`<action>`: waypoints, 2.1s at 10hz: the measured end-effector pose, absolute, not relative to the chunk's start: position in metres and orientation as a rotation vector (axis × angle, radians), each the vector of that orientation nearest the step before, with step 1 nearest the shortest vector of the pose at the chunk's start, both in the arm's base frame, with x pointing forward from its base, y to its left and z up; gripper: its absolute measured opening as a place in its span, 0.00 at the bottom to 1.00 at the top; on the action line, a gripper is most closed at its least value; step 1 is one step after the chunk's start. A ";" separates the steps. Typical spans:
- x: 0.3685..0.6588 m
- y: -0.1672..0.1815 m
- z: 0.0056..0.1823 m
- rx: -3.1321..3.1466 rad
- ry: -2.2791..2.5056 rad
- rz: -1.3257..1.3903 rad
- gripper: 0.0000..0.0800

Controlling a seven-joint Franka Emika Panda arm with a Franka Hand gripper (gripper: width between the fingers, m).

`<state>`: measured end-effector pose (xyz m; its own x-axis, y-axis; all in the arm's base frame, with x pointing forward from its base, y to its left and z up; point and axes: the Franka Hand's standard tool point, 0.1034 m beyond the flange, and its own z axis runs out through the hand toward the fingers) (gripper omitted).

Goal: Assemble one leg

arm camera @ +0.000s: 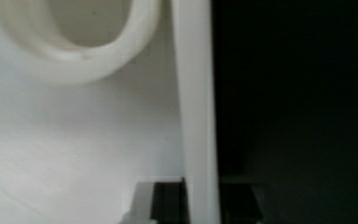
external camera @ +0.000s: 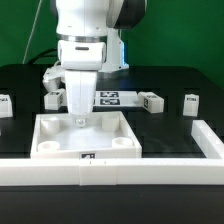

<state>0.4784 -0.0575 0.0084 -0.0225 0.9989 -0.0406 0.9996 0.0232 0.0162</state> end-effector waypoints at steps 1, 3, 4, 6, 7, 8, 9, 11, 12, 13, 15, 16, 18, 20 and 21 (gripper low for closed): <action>0.479 -0.058 0.009 2.168 2.216 -0.025 0.09; 0.479 -0.058 0.009 2.168 2.215 -0.025 0.07; 0.479 -0.058 0.009 2.168 2.215 -0.025 0.07; 0.479 -0.058 0.008 2.169 2.215 -0.025 0.07; 0.479 -0.058 0.008 2.169 2.215 -0.025 0.07; 0.479 -0.056 0.008 2.184 2.201 -0.022 0.07; 0.478 -0.042 0.008 2.232 2.157 -0.010 0.07; 0.481 -0.012 0.008 2.266 2.133 0.008 0.07; 0.482 0.000 0.008 2.285 2.117 0.015 0.07; 0.486 0.014 0.008 2.303 2.101 0.023 0.07; 0.497 0.039 0.008 2.287 2.116 0.045 0.07; 0.500 0.050 0.008 2.275 2.134 0.046 0.07; 0.499 0.052 0.009 2.271 2.137 0.047 0.07; 0.499 0.053 0.008 2.270 2.140 0.047 0.07; 0.499 0.059 0.008 2.262 2.153 0.051 0.07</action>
Offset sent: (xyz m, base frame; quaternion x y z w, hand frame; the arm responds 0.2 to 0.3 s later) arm 0.0000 0.0000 0.0000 0.0000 0.0000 0.0000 1.0000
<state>0.4988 0.0588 0.0081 0.0492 0.9987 0.0115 0.9981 -0.0495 0.0356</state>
